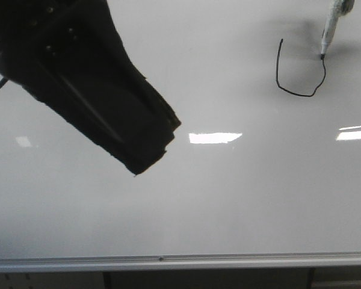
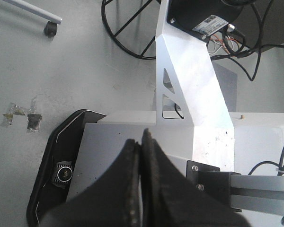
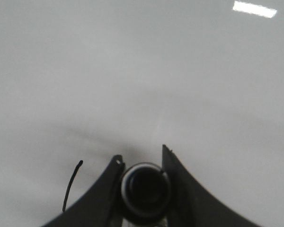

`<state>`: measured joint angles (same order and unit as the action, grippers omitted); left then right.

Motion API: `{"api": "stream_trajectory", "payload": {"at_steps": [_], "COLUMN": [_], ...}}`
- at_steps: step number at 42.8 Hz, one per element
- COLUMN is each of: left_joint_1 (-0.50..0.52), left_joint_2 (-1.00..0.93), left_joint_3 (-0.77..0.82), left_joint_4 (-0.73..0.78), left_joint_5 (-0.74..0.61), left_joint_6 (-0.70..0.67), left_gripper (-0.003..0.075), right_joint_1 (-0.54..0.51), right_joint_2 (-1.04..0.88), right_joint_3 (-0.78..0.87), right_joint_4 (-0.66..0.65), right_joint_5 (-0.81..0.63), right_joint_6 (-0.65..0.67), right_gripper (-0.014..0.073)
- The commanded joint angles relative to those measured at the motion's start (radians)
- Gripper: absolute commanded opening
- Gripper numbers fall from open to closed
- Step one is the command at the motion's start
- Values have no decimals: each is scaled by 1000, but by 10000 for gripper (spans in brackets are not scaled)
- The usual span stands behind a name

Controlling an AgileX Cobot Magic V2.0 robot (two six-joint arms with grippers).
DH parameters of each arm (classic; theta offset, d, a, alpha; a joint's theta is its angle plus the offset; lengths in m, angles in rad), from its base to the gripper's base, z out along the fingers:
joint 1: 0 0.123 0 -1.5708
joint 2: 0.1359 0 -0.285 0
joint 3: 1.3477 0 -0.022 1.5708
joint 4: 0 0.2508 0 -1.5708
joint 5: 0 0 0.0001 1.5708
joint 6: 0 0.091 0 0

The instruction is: Write number 0 on whiteboard

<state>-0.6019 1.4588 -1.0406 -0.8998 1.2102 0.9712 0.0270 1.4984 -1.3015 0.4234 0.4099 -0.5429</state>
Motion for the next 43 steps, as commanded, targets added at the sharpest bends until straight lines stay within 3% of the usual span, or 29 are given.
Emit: {"api": "stream_trajectory", "payload": {"at_steps": [1,43], "left_joint_1": [-8,-8], "left_joint_2": [-35,-35], "left_joint_3": [-30,-30], "left_joint_4": [-66,-66], "left_joint_5": [17,12], "left_joint_6": [1,1], "left_gripper": [-20,-20], "right_joint_1": [15,47], "right_joint_2": [-45,-45], "right_joint_3": [-37,-37], "right_joint_4": [21,21], "right_joint_5": [-112,-231], "right_joint_6": [-3,-3], "right_gripper": [-66,-68]}}
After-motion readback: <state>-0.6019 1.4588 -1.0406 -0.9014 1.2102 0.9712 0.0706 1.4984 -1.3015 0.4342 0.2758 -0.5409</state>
